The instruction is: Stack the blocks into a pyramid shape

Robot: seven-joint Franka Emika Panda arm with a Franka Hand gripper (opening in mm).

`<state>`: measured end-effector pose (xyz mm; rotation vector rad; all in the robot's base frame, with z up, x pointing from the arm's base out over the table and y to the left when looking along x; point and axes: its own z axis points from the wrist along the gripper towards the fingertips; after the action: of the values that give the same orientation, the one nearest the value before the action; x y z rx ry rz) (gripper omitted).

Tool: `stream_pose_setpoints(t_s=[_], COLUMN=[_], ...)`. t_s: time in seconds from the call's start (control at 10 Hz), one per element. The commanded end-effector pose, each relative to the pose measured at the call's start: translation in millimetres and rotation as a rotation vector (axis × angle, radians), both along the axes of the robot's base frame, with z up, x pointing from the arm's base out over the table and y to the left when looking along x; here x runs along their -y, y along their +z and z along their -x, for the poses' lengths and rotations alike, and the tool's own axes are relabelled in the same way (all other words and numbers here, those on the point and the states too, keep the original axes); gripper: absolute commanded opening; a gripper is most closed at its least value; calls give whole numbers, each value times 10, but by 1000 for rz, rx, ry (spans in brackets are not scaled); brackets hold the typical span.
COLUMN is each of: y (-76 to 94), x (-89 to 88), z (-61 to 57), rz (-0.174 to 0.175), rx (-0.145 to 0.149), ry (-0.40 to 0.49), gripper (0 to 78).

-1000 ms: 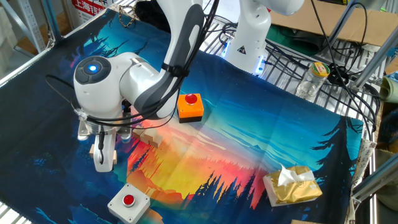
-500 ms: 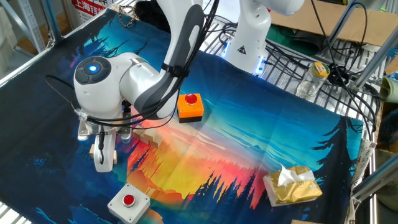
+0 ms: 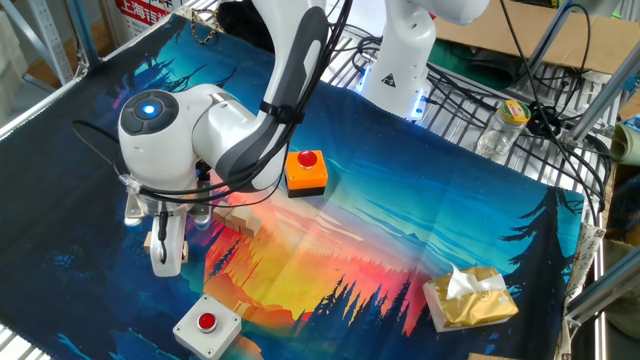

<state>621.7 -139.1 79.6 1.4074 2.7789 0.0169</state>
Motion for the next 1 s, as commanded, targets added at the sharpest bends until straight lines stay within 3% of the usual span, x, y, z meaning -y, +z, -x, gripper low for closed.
stream_pose_setpoints(t_s=[0.1, 0.6, 0.7, 1.0], y=[6, 6, 182, 256], x=[3, 3, -19, -9], z=[-10, -10, 101, 141], rz=[1, 1, 10, 2], rx=[3, 3, -29, -39], ry=[7, 7, -43, -56], gripper=[11, 11, 11, 11])
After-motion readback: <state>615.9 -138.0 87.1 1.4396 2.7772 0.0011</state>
